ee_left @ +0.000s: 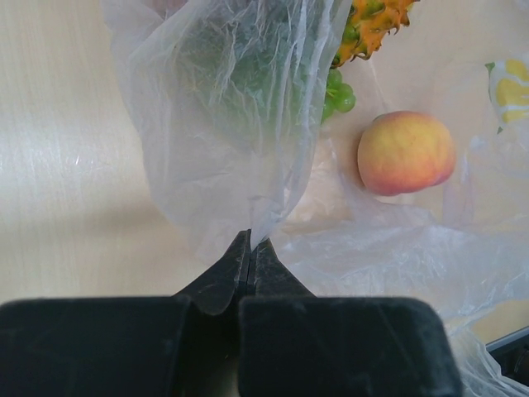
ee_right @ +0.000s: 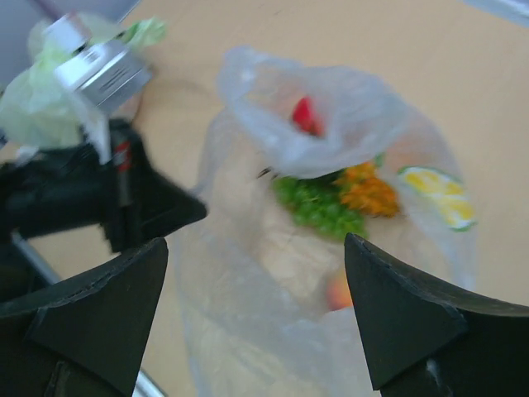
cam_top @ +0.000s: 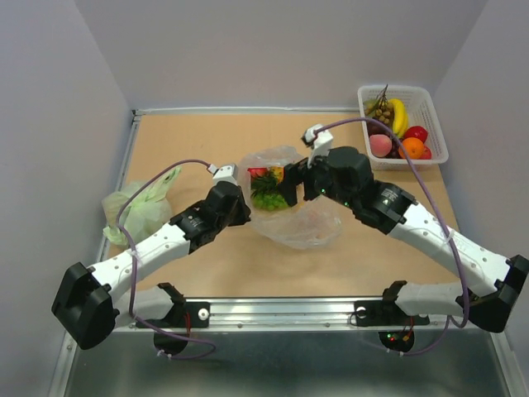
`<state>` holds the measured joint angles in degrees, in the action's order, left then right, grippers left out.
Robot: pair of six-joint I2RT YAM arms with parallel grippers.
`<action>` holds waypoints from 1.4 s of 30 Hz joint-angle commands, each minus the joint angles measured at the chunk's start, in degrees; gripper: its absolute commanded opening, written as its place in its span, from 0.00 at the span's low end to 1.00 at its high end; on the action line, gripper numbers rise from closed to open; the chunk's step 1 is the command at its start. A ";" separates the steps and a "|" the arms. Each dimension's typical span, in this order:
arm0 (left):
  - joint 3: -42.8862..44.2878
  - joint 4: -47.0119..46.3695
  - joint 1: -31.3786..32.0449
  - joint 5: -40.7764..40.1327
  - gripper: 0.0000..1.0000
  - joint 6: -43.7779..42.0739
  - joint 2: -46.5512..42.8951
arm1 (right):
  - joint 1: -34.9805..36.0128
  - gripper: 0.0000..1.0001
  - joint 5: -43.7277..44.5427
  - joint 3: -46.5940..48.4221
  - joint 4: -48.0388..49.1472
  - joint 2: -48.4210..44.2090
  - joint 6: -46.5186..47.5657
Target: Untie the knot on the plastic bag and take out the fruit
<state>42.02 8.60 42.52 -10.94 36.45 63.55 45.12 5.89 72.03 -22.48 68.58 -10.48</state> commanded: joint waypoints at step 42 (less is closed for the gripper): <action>-2.46 -7.19 0.46 12.52 0.00 -3.49 1.58 | -1.70 0.99 15.55 -16.14 -1.96 27.13 -18.87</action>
<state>41.17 4.16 42.70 0.45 34.06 64.82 43.57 18.61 55.94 -26.39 94.11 -27.18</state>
